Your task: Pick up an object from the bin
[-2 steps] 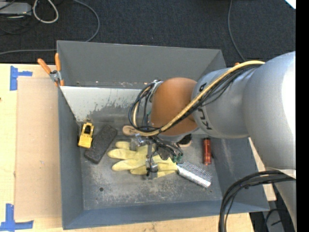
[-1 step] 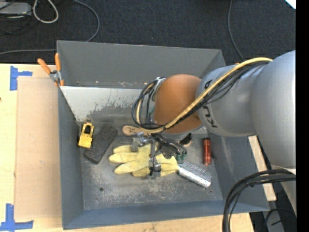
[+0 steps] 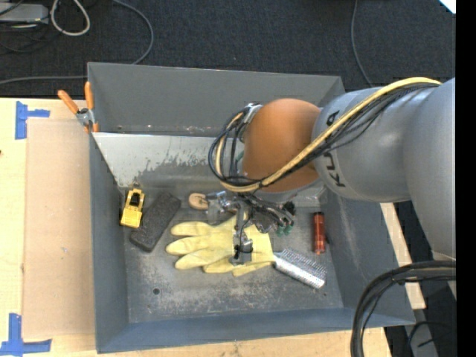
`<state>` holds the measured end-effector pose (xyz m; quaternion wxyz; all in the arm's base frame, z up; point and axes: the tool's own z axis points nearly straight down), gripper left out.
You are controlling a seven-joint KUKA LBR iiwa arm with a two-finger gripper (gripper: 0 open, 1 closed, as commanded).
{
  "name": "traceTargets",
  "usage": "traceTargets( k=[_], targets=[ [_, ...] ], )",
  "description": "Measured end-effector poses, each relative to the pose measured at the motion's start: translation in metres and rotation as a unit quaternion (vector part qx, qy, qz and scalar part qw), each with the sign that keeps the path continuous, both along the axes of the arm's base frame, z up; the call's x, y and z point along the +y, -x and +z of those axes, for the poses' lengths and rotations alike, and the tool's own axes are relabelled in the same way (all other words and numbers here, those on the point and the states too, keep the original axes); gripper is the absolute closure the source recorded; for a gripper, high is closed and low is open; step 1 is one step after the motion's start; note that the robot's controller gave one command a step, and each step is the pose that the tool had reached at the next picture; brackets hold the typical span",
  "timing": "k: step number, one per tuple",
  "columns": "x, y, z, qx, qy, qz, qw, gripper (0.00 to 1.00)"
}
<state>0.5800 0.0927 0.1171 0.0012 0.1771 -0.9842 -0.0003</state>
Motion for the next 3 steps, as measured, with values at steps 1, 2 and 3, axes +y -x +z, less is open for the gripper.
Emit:
traceTargets(
  k=[1,2,3],
  targets=[
    [0.009,-0.016,-0.050,0.0041,0.000,-0.029,0.9996,0.00],
    [-0.006,-0.004,-0.047,-0.0017,-0.001,0.079,0.9969,1.00],
    [-0.006,-0.004,-0.047,-0.0017,-0.001,0.078,0.9970,1.00]
  ],
)
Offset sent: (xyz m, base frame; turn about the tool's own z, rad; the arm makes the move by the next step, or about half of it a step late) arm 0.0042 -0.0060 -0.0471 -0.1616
